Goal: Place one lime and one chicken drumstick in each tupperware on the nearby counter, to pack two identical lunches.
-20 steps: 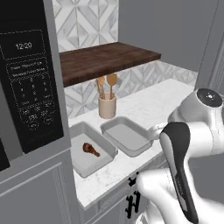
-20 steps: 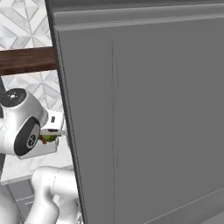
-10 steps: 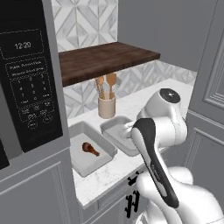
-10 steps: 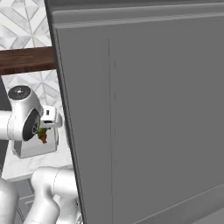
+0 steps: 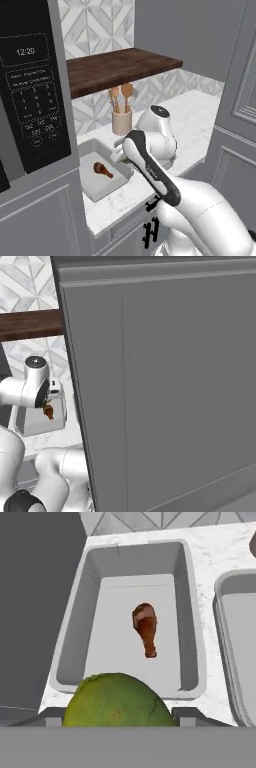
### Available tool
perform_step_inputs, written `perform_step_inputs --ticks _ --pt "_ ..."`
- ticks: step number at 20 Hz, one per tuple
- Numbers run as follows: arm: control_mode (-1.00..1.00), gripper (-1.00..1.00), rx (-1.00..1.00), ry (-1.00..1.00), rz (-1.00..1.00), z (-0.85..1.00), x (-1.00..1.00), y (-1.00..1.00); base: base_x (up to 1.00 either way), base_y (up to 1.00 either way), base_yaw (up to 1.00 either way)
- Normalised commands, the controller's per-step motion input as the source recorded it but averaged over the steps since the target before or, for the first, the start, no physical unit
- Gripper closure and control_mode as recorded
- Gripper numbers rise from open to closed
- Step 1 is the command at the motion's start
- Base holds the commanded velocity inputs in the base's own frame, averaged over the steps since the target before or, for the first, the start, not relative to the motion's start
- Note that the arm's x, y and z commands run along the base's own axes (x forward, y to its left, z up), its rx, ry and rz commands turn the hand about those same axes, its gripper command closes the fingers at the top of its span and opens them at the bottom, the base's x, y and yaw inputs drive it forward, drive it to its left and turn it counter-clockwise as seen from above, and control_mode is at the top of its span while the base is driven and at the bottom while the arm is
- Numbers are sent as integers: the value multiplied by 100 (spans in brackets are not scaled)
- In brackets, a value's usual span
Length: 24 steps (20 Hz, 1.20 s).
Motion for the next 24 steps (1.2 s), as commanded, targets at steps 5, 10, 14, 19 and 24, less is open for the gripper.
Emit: perform_step_inputs --ticks 5,10,14,19,24 --pt "-100 100 0 15 19 -40 55 66 0 0 0" --pt "-100 100 0 19 14 -25 60 46 0 0 0" --pt "-100 100 0 11 11 -45 63 35 0 0 0" --pt "-100 100 -3 0 3 -51 35 16 0 0 0" --pt "-100 100 -7 0 0 -48 7 23 0 0 0"
